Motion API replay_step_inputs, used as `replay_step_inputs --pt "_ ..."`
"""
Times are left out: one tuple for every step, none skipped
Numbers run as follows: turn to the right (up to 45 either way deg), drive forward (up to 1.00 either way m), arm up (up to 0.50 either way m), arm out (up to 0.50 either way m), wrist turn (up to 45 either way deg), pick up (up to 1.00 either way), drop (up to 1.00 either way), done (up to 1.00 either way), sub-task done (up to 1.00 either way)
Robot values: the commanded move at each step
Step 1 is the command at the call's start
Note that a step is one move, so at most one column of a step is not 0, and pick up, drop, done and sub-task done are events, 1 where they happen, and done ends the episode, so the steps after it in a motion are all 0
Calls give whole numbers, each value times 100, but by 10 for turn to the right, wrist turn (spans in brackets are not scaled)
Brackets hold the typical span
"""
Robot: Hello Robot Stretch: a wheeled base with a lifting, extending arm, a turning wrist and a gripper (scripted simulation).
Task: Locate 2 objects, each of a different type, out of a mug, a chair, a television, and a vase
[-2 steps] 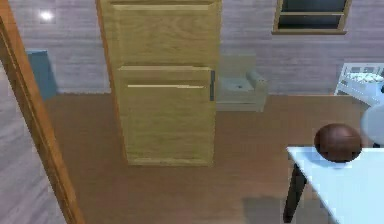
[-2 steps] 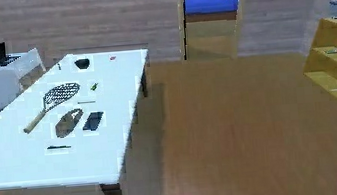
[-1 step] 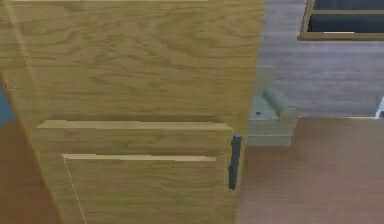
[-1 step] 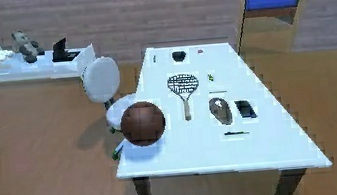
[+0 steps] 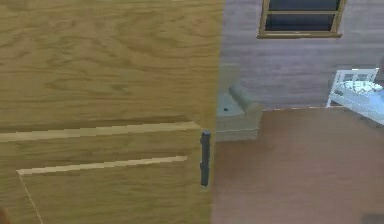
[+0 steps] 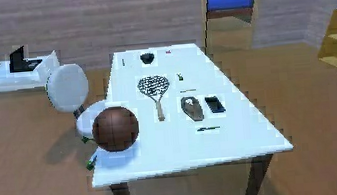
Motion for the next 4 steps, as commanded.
replay_step_inputs --pt "0 15 0 0 0 0 0 0 0" --pt "450 0 0 0 0 0 0 0 0" --pt "300 0 0 0 0 0 0 0 0" --pt "0 0 0 0 0 0 0 100 0"
